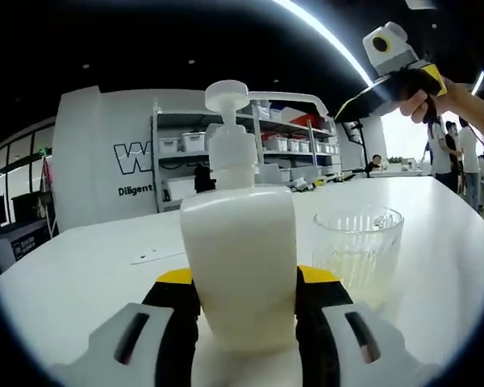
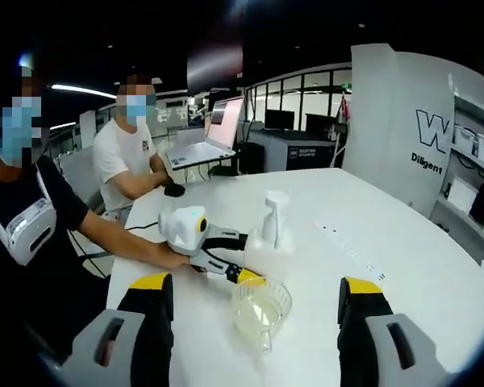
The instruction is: Hold the bottle steady, press the pump all the way down and release, and repeat the specified number of times to dispense into the cup
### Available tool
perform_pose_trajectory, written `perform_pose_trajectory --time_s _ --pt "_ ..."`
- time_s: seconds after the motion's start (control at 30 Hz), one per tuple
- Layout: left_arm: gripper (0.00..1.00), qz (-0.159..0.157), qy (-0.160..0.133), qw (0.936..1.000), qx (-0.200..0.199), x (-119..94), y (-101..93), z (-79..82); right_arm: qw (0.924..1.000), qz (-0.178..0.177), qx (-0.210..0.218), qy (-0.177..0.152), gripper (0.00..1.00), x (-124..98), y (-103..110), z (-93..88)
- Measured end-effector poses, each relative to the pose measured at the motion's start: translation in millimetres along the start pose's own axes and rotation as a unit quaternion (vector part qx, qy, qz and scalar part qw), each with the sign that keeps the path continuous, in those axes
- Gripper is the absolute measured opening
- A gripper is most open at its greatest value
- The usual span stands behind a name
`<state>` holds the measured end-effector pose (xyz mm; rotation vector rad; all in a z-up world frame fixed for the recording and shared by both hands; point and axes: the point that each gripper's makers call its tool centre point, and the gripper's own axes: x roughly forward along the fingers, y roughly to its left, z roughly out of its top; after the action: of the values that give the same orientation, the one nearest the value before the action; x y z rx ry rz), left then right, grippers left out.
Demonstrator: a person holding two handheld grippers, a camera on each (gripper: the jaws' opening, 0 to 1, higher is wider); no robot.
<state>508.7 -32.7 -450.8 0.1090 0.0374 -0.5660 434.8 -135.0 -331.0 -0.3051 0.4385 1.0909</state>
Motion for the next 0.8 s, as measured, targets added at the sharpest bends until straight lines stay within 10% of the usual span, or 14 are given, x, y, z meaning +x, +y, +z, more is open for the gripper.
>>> perform_pose_trajectory --time_s 0.8 --pt "0.44 0.011 0.000 0.9999 -0.003 -5.8 -3.0 -1.5 0.9913 0.017 0.021 0.129 0.82 6.9 -3.1 4.6"
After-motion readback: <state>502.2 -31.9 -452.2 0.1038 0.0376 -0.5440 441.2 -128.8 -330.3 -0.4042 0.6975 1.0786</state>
